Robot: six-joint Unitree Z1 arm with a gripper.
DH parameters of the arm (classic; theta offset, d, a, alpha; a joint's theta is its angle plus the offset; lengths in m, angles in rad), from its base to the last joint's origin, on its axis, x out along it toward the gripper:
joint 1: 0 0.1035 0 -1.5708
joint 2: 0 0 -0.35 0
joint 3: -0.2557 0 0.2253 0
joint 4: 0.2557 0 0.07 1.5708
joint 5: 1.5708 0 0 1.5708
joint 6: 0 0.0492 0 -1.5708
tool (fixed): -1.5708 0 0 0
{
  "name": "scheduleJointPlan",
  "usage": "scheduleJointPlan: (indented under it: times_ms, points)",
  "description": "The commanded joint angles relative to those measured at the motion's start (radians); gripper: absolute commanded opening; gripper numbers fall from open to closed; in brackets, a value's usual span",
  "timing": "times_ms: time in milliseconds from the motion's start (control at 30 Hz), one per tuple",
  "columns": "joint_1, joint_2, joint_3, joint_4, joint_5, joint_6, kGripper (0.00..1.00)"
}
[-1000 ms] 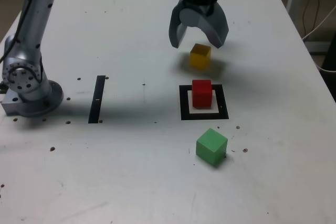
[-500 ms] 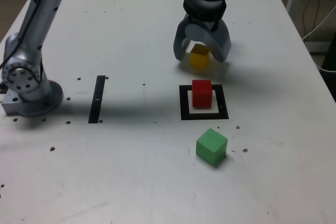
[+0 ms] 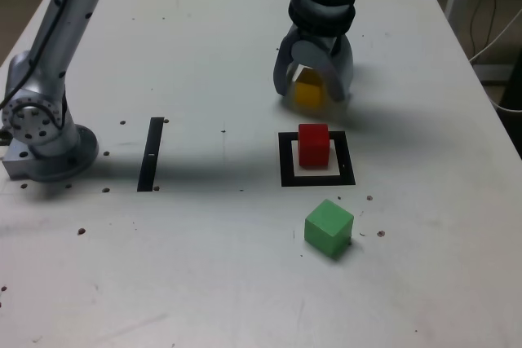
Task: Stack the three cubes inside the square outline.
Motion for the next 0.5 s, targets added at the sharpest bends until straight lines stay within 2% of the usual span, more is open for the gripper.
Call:
scheduleJointPlan:
  times_ms: [0, 467]
  points:
    - [-0.005, 0.003, -0.006, -0.001, 0.003, -0.003, 0.33]
    - [-0.007, 0.003, -0.01, 0.004, 0.004, -0.003, 0.32]
